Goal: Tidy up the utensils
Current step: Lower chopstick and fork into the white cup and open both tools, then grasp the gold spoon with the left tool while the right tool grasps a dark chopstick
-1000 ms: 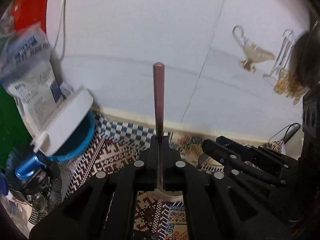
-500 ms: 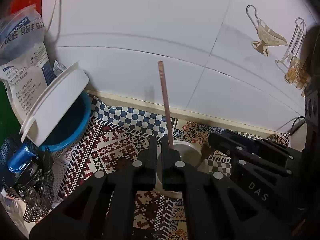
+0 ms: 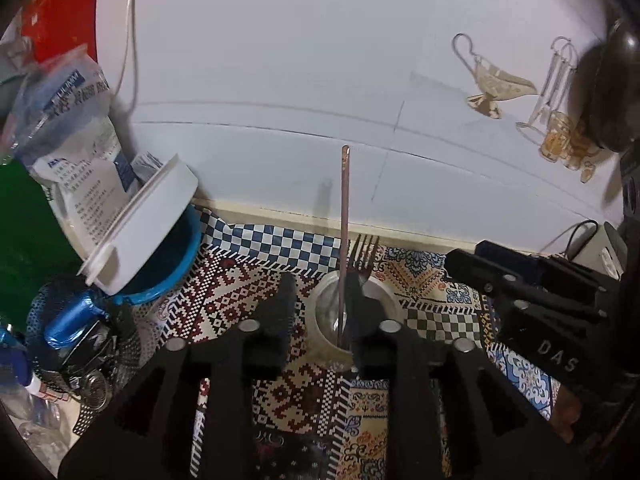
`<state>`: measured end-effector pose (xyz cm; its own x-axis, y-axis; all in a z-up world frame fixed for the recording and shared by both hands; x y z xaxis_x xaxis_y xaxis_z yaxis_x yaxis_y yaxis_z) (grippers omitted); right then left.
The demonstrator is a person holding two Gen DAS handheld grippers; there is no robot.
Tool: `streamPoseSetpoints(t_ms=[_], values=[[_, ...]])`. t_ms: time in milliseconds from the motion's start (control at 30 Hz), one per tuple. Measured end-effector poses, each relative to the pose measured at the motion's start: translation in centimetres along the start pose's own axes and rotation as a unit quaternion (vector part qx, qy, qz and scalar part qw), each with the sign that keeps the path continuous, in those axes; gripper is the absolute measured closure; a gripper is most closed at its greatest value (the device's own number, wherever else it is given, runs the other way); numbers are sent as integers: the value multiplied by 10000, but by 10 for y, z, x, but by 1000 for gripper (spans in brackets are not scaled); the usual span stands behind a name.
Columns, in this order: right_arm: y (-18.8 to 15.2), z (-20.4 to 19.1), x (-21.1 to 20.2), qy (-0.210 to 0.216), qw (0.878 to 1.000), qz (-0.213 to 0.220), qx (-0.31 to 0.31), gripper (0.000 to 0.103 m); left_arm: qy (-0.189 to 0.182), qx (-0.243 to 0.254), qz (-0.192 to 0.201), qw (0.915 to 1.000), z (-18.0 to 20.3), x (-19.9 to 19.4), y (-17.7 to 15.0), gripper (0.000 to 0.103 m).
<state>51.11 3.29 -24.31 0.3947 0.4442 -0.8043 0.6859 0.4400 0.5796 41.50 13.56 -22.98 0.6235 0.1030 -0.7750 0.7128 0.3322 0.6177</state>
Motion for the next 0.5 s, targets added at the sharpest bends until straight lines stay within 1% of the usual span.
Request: streamPoseSetpoints(t_ms=[67,133,300,400,500], values=[[-5,1,-11,-38,10000,59,-2,68,-8,-17,28,10000,1,-7,-5,70],[-11,3,-17,-96,9999,91,23,62,-60,-25,-2,10000,5,-14,-11,69],[-33,13,-32,-207,9996,25,179,61,-83,112,-134,9998,17,-14,-31,65],[-48,23,-38,-349,9991,-44,257,61,-140,203,-277,9993,27,-11,-48,64],[-67,34,-43,-392,9982,-168,425,61,-208,281,-430,9985,37,-7,-64,63]])
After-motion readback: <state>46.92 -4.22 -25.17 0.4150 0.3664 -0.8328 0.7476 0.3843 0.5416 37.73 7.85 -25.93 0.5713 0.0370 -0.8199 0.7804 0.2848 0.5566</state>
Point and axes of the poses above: each gripper's, at about its wrist camera, not at the fingertips, and x roughly the way its jaws point, z to its right, y to its top, the point moved 9 cm from there along x, roughly the way its jaws point, and after that the axes turned 7 degrees about -z, right-handed, at the moved point
